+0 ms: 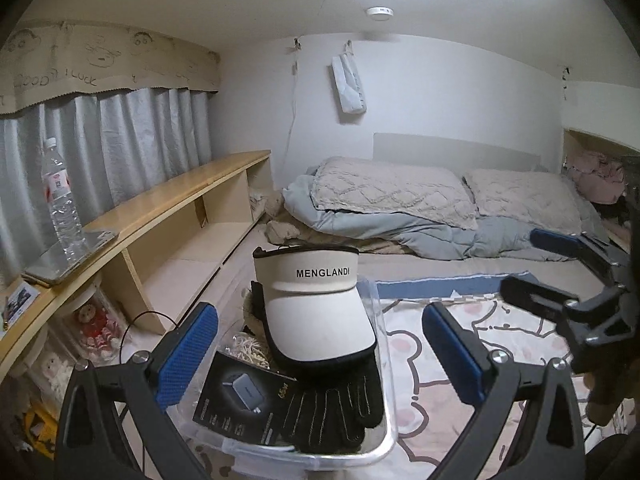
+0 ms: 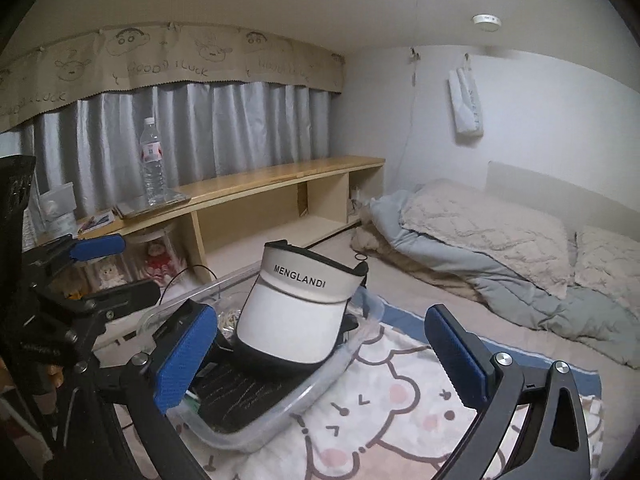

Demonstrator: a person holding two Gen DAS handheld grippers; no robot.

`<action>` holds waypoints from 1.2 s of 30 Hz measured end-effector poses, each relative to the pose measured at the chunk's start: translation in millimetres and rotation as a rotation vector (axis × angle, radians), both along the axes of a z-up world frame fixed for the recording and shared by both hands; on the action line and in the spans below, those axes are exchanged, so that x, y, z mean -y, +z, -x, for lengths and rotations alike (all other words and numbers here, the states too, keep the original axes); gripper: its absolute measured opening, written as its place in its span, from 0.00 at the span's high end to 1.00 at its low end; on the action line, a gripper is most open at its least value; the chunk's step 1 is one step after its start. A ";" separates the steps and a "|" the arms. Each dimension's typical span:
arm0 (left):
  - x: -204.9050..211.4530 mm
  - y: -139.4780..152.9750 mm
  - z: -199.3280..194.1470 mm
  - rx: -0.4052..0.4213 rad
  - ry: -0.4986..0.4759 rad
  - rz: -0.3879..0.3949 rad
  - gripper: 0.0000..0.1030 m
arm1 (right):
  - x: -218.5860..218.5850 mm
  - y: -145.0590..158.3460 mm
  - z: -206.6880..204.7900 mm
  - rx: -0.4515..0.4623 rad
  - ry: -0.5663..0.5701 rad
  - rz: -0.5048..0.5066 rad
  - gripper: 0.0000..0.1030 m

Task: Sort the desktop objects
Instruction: 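Withdraw both tools from the bin back over the sheet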

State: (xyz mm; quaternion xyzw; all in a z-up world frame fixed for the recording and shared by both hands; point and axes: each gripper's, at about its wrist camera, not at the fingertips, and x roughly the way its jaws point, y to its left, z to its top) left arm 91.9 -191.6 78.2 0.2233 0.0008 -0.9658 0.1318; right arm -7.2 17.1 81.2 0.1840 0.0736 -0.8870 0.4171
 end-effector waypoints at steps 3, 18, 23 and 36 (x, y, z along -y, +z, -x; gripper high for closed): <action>-12.9 2.2 -5.0 -0.013 0.029 0.039 0.00 | -19.1 2.4 -6.8 -0.008 -0.013 0.018 0.00; -52.6 -15.1 -47.4 -0.080 0.122 -0.010 0.00 | -92.6 -16.0 -33.8 -0.003 -0.057 0.035 0.00; -66.8 -31.4 -55.8 -0.070 0.124 0.002 0.00 | -104.1 -24.8 -46.4 -0.007 -0.067 0.023 0.00; -90.8 -66.1 -66.8 -0.035 0.117 0.039 0.00 | -111.4 -56.3 -74.7 -0.043 -0.076 -0.019 0.00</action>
